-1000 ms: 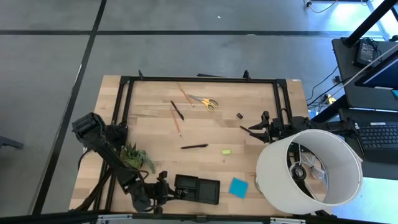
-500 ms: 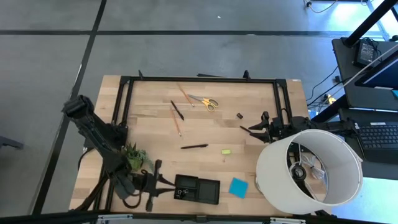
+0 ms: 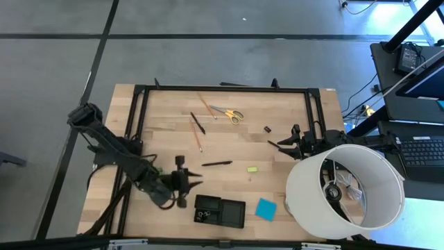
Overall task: Pick and place office supplies into organizer
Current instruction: Put the bottom black pen into the black desk organizer
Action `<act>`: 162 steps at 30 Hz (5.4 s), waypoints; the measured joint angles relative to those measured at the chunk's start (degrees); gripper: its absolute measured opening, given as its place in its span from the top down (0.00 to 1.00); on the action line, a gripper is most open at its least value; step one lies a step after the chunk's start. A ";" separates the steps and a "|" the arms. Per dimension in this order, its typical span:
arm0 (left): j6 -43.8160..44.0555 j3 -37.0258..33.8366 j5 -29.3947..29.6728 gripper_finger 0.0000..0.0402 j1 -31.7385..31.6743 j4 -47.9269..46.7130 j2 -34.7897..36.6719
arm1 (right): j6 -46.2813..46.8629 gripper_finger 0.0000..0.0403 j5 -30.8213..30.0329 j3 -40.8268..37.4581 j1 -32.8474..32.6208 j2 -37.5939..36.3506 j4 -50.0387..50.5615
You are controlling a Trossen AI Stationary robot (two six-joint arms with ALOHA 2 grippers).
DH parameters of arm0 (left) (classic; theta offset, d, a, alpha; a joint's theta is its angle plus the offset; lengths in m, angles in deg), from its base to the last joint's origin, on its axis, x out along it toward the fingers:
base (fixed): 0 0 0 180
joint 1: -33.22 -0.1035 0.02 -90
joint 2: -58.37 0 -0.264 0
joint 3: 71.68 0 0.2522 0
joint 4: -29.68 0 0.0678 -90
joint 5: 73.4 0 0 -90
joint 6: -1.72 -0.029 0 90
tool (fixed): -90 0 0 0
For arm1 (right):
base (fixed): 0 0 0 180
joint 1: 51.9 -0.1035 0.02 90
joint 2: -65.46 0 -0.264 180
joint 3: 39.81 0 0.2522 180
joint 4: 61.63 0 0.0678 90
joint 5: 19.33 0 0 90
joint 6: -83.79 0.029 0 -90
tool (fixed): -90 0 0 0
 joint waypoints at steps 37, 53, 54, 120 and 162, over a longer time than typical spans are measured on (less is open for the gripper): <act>-4.90 -9.02 -34.50 0.76 -30.57 -3.57 -0.57 | -10.50 0.66 -0.09 0.00 0.01 0.01 0.32; -6.13 -19.04 -34.04 0.76 -29.74 13.62 -0.55 | -15.49 0.66 -0.09 0.00 0.03 0.00 0.33; -6.20 -19.05 -33.96 0.76 -29.74 13.95 -0.52 | -15.71 0.66 -0.08 0.00 0.03 0.00 0.33; -1.91 -19.41 -26.65 0.96 -25.28 28.43 -16.76 | -9.04 0.66 -2.71 0.00 0.01 2.00 0.42; -3.35 -19.41 -23.92 0.96 -25.35 29.47 -16.79 | -6.07 0.66 -10.09 6.27 0.08 56.82 -34.42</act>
